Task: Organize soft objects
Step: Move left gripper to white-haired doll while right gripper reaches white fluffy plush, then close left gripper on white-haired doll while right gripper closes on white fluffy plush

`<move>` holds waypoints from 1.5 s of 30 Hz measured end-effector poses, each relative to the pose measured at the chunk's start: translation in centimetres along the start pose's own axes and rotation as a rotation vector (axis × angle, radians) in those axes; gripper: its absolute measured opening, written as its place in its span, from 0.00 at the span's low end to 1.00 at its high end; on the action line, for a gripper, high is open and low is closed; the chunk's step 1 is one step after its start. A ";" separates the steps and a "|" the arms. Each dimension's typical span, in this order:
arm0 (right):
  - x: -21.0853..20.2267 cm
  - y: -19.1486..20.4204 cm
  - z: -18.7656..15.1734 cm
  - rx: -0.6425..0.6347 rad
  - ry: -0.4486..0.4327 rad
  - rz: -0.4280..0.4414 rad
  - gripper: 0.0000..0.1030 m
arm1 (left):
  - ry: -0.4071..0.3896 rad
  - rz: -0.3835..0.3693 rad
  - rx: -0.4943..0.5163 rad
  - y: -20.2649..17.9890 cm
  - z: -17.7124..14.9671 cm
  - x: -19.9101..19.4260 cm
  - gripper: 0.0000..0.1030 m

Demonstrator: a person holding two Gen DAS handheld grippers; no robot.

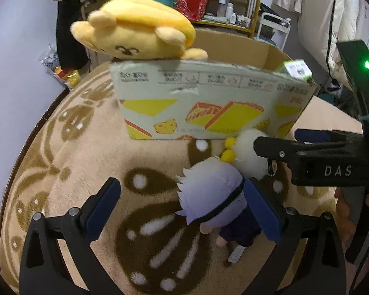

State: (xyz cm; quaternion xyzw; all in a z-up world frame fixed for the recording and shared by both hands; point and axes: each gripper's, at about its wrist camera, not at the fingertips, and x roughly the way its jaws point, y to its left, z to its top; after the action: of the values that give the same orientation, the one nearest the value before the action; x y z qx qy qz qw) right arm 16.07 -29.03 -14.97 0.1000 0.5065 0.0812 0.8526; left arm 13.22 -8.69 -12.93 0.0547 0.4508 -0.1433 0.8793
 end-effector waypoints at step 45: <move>1.4 -1.2 -0.6 0.014 0.045 -0.010 0.35 | 0.148 -0.082 0.023 -2.6 -2.6 4.5 0.64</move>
State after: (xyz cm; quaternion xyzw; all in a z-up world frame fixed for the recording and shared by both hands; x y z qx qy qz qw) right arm 16.23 -29.83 -16.73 0.1014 0.5268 0.0754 0.8406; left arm 12.94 -11.49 -18.01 0.0568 0.5148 -0.1801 0.8363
